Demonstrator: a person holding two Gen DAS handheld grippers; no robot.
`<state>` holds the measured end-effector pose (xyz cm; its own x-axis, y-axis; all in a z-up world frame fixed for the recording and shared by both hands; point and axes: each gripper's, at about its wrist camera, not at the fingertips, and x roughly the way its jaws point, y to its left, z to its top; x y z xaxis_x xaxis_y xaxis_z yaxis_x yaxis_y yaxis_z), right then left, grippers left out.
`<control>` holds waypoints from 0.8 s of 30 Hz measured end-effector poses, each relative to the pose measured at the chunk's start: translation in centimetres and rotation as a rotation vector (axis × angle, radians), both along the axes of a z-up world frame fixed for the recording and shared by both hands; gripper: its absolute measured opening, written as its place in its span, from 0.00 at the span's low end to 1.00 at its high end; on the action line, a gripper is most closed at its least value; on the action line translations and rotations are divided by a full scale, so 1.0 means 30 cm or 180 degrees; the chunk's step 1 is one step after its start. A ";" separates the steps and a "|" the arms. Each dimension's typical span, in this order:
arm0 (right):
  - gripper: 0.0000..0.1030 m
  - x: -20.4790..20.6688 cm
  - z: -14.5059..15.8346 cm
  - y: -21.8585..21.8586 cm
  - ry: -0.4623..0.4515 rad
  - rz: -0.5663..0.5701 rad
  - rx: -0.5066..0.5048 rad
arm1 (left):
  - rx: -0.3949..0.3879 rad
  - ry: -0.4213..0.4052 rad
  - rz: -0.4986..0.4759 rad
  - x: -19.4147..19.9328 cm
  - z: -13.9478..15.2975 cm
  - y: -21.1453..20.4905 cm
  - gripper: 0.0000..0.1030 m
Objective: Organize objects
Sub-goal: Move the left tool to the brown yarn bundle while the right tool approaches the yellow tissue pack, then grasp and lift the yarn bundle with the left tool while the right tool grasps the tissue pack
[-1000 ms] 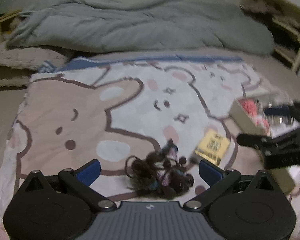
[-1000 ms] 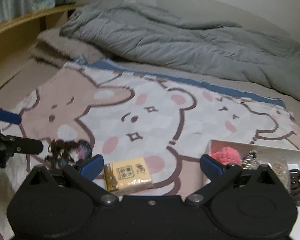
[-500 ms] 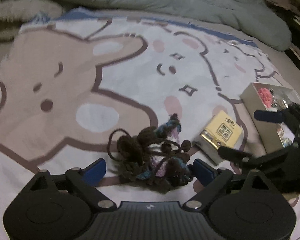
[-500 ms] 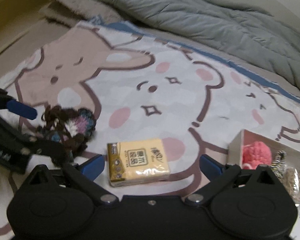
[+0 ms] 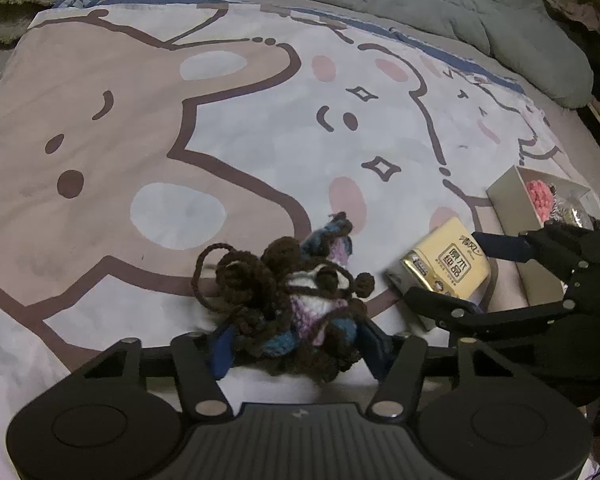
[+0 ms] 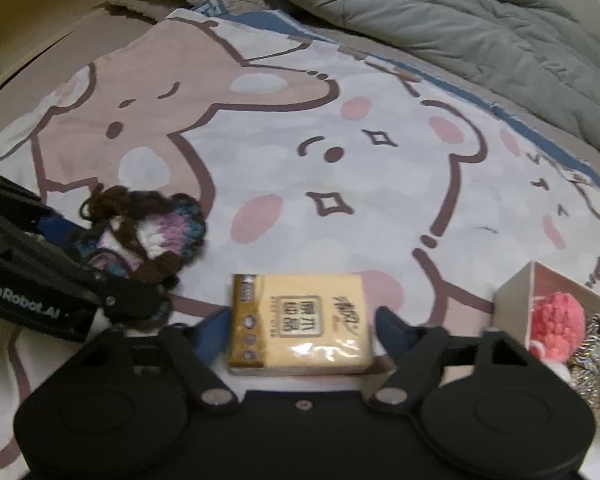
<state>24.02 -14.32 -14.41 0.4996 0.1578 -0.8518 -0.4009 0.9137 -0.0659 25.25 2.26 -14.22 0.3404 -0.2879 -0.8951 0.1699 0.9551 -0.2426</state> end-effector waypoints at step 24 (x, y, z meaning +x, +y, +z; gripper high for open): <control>0.71 -0.097 0.178 -0.053 -0.0346 -0.0266 0.0255 | -0.0310 -0.0304 0.0572 -0.061 0.116 0.048 0.77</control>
<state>21.11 -15.90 -9.06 0.6024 0.1771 -0.7783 -0.3176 0.9477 -0.0302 23.43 3.71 -10.75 0.4760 -0.2986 -0.8272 0.0257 0.9449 -0.3263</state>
